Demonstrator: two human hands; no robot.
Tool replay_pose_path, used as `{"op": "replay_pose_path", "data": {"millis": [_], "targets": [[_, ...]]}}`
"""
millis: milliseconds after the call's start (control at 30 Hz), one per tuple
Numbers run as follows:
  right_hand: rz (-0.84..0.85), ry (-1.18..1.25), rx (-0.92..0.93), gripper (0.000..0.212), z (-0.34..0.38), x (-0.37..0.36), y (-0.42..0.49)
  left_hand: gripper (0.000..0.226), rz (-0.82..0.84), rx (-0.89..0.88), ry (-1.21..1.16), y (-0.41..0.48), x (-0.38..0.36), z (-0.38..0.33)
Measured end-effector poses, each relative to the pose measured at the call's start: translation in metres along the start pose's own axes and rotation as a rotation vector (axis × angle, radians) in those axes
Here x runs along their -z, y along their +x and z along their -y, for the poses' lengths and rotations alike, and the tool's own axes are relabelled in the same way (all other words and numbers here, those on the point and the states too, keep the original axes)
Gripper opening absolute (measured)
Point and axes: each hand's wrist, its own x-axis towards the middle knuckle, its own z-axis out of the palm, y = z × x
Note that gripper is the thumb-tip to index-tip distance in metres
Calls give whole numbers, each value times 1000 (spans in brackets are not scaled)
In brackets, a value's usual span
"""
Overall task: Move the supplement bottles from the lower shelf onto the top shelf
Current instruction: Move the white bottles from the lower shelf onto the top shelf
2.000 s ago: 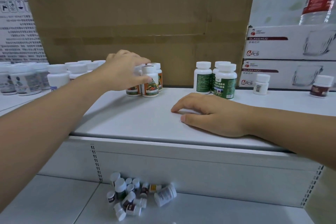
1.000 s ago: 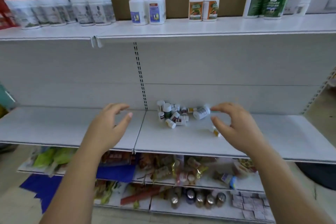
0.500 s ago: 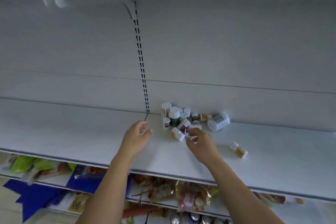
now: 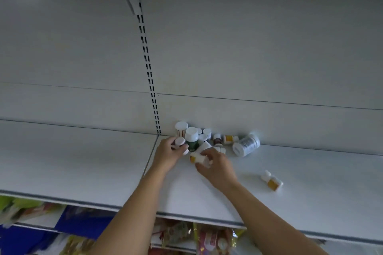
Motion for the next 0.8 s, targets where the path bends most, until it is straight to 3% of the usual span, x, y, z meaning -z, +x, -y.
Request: {"op": "replay_pose_path", "data": {"millis": [100, 167, 267, 333, 400, 533, 800], "targets": [[-27, 333, -119, 25, 21, 37, -21, 51, -3, 38, -212, -36, 32, -36], [-49, 541, -166, 33, 39, 67, -43, 44, 25, 61, -310, -64, 50, -62], [-89, 708, -159, 21, 77, 114, -82, 30, 93, 44, -301, -110, 72, -108], [-108, 838, -131, 19, 104, 145, -108, 19, 229, 22, -443, -144, 83, -148], [-119, 975, -124, 18, 128, 177, -133, 17, 333, -42, -439, -176, 95, -189], [-131, 943, 18, 16, 163, 244, -172, 19, 403, -267, -301, -219, 115, -260], [-193, 941, 204, 17, 181, 382, -189, 18, 425, -403, -524, -245, 86, -395]]}}
